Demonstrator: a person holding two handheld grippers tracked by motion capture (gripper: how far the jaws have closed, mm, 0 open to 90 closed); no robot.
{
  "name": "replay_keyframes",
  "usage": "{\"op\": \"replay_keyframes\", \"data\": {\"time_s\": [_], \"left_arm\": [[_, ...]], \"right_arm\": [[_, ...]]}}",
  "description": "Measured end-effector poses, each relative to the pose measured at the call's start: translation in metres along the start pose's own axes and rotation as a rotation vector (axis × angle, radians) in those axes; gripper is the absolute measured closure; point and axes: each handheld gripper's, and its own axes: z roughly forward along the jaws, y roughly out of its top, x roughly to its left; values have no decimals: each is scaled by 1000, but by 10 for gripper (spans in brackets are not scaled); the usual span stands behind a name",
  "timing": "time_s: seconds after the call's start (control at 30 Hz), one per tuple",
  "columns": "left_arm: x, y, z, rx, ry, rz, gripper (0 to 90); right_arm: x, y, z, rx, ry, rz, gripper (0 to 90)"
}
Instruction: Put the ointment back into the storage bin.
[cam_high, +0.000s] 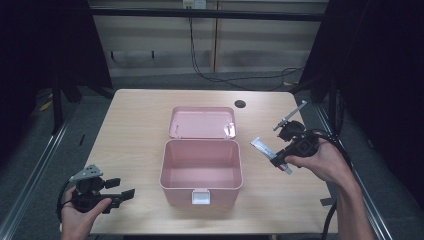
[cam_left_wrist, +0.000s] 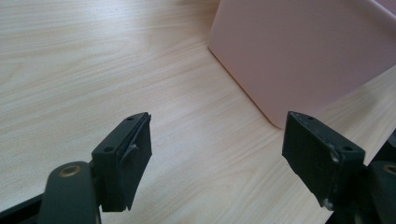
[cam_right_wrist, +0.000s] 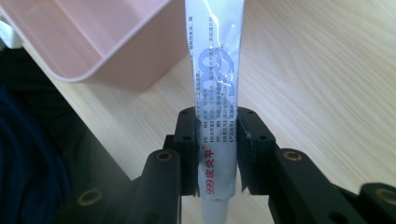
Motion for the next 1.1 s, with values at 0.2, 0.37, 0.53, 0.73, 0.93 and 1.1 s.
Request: {"op": "replay_keyframes", "data": {"time_s": [0.2,0.37,0.53,0.73,0.93,1.1], "left_arm": [[0,0,0,1,1,0,239],[0,0,-1,-1,-7,2,229],[0,0,-1,-1,-7,3,223],[0,0,-1,-6,-7,-1,223],[0,0,-1,-5,-5,0,223],[0,0,-1,-1,-5,3,223]], "right_arm": [[13,17,-5,-18,19,-55,717],[22,29,-6,-16,32,-87,716],[28,39,-4,-9,46,-134,716],[38,52,-2,-7,47,-187,716],[48,65,4,7,58,-241,716],[57,77,8,27,64,-281,716]]}}
